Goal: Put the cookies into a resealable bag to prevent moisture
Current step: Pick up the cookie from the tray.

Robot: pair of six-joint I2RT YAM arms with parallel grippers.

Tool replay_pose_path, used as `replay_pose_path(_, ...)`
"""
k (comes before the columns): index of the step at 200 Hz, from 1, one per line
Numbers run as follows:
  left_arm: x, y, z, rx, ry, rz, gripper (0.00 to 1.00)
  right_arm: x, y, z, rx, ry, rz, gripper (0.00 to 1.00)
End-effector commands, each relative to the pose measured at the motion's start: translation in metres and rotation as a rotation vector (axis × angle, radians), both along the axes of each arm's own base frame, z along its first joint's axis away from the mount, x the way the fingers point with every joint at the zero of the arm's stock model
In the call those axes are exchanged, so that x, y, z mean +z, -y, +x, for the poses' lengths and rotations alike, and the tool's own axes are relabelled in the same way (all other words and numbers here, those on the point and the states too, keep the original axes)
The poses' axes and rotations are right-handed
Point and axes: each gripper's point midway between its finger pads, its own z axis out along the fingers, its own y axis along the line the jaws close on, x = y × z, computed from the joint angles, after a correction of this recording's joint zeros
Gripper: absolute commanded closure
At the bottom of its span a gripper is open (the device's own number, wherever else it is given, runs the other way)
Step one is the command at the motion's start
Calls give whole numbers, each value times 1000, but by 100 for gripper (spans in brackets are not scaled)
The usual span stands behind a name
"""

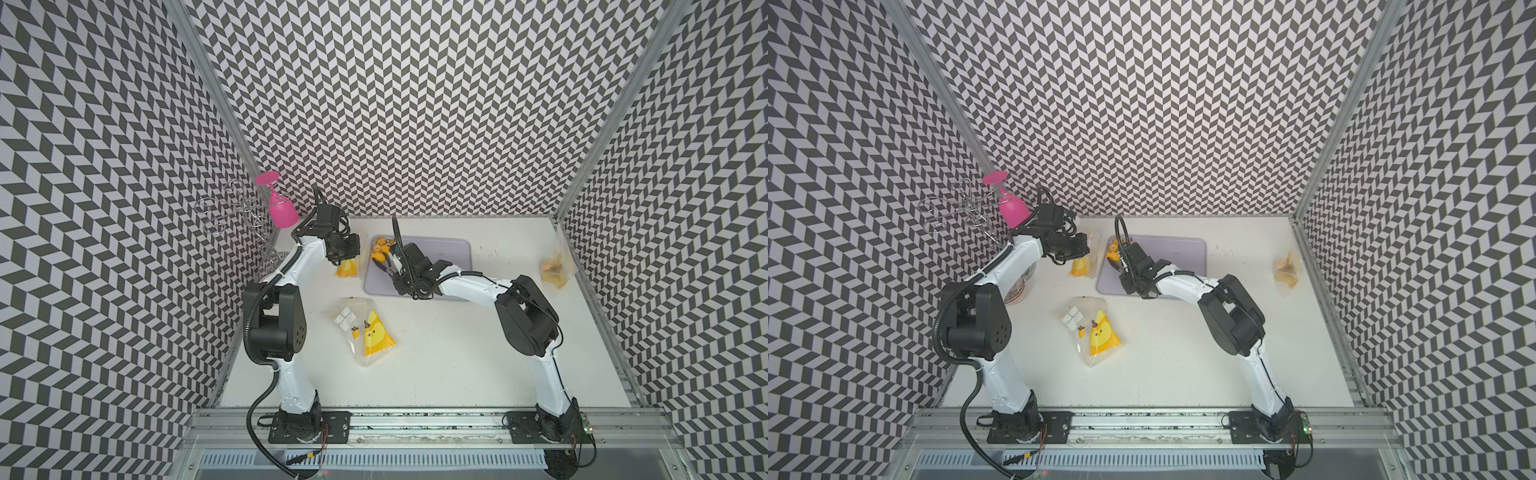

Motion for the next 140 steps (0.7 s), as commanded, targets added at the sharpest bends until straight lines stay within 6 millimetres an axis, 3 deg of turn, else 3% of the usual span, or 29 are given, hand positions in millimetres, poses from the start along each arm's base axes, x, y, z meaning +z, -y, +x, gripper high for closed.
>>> replay_pose_path(1,8,0,-1,-2,24,-9,100,8,-3,11,-4,31,21,81)
replay_pose_path(32,6,2,-1,-15,18,-17,100,28,3,5,-8,59,48,84)
replay_pose_path(82,0,19,-5,-68,-2,-33,100,110,41,-23,-52,203,140,85)
replay_pose_path(140,-8,34,-9,-114,-26,-36,100,155,32,-52,25,277,206,85)
